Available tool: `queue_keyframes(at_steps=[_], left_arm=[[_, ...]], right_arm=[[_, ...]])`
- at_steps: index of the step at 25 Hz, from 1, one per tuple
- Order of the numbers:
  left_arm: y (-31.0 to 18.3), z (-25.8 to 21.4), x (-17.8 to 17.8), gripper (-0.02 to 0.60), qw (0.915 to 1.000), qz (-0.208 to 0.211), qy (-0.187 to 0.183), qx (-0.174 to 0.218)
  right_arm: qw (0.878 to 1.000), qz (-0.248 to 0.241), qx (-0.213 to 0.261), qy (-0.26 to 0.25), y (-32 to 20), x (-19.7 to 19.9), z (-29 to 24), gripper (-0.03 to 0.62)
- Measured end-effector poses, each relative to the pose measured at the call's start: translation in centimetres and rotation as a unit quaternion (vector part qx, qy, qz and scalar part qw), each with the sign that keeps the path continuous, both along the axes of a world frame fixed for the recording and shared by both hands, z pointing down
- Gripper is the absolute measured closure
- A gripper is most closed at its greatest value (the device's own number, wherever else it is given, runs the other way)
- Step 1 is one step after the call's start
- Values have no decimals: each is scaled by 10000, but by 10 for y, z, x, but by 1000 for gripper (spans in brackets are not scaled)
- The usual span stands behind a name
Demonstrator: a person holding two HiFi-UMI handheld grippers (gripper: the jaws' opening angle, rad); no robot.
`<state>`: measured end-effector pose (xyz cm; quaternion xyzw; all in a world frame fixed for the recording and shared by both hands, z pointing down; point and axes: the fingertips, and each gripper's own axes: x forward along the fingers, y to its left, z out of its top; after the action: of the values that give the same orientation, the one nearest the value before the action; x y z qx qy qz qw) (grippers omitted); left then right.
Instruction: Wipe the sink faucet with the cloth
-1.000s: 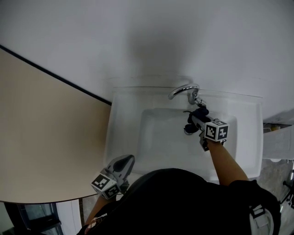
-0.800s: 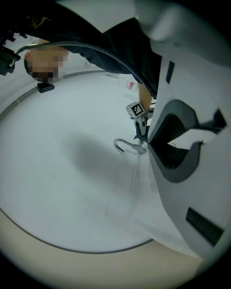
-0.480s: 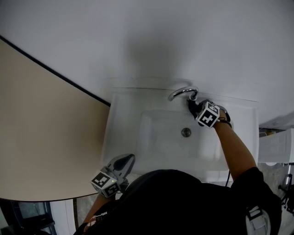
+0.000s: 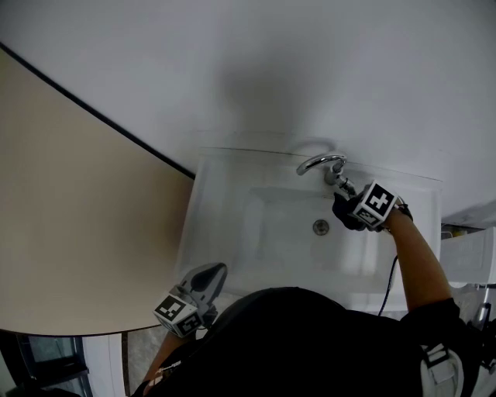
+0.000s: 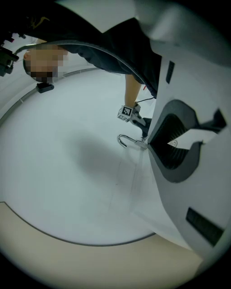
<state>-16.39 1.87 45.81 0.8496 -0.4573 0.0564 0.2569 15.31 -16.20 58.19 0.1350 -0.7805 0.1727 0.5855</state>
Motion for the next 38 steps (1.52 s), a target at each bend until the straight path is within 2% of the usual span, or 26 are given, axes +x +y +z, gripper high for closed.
queue_keyframes(at_steps=[2, 3, 4, 5, 6, 7, 9, 10, 11, 12, 13, 14, 16, 18, 19, 20, 21, 24, 27, 28, 30, 33, 34, 35, 36, 38], left_arm=[[-1, 5, -7, 581, 10000, -55, 45, -40], [-4, 5, -8, 581, 10000, -44, 34, -30], [-7, 5, -6, 581, 10000, -15, 26, -30], [-9, 6, -3, 581, 10000, 30, 32, -58], [-11, 6, 1, 581, 9999, 84, 47, -105], [-13, 5, 6, 581, 9998, 139, 58, -150], [-18, 3, 16, 581, 9995, 244, 8, -184], [-19, 2, 19, 581, 9994, 295, -51, -186], [-18, 3, 23, 581, 9992, 343, -107, -199], [-17, 3, 25, 581, 9989, 380, -154, -227], [-16, 3, 27, 581, 9987, 403, -204, -254], [-15, 1, 27, 581, 9985, 402, -263, -265], [-16, -3, 25, 581, 9984, 338, -358, -272], [-16, -4, 23, 581, 9985, 268, -388, -290], [-15, -3, 21, 581, 9984, 257, -404, -297], [-14, -2, 20, 581, 9983, 266, -423, -300], [-13, 0, 20, 581, 9982, 282, -429, -298], [-12, 3, 24, 581, 9982, 361, -362, -302], [-13, 2, 33, 581, 9982, 429, -305, -281], [-13, 1, 35, 581, 9983, 442, -292, -257], [-15, -1, 37, 581, 9984, 453, -241, -224], [-13, -1, 34, 581, 9986, 395, -212, -264], [-13, -1, 33, 581, 9988, 381, -183, -265], [-12, 0, 32, 581, 9988, 382, -165, -261], [-11, 1, 31, 581, 9987, 395, -161, -260], [-10, 4, 31, 581, 9985, 425, -201, -297]], right_arm=[[9906, 928, -424, -909, 17, 13, 2, 505], [9774, 1501, -555, -1381, 20, 20, 10, 503], [9566, 2101, -663, -1907, 20, 24, 22, 505], [9265, 2703, -761, -2504, 17, 24, 33, 505], [8856, 3303, -842, -3156, 11, 21, 43, 503], [8334, 3889, -884, -3827, -1, 19, 49, 503], [7137, 4856, -756, -4991, -32, 19, 54, 503], [6629, 5177, -638, -5370, -46, 23, 57, 505], [6255, 5406, -552, -5598, -57, 26, 63, 505], [6008, 5561, -510, -5720, -63, 28, 69, 505], [5863, 5656, -496, -5779, -67, 28, 76, 505], [5795, 5691, -500, -5812, -69, 27, 80, 505], [5805, 5577, -467, -5914, -70, 27, 81, 505], [5901, 5262, -186, -6120, -70, 40, 69, 508], [5878, 5115, -34, -6268, -70, 51, 59, 508], [5796, 4999, -4, -6436, -70, 60, 47, 508], [5798, 4838, -47, -6556, -71, 64, 35, 508], [6262, 4275, -412, -6507, -71, 47, 10, 510], [6548, 3697, -957, -6523, -50, 16, -12, 510], [6613, 3566, -1038, -6517, -44, 8, -16, 510], [6669, 3641, -922, -6436, -45, 8, -12, 508], [6618, 4195, -474, -6195, -72, 30, 4, 508], [6658, 4326, -376, -6067, -82, 34, 8, 507], [6825, 4344, -247, -5873, -93, 37, 11, 507], [7121, 4243, -71, -5594, -103, 37, 12, 505], [7897, 3761, 277, -4840, -121, 29, 15, 505]])
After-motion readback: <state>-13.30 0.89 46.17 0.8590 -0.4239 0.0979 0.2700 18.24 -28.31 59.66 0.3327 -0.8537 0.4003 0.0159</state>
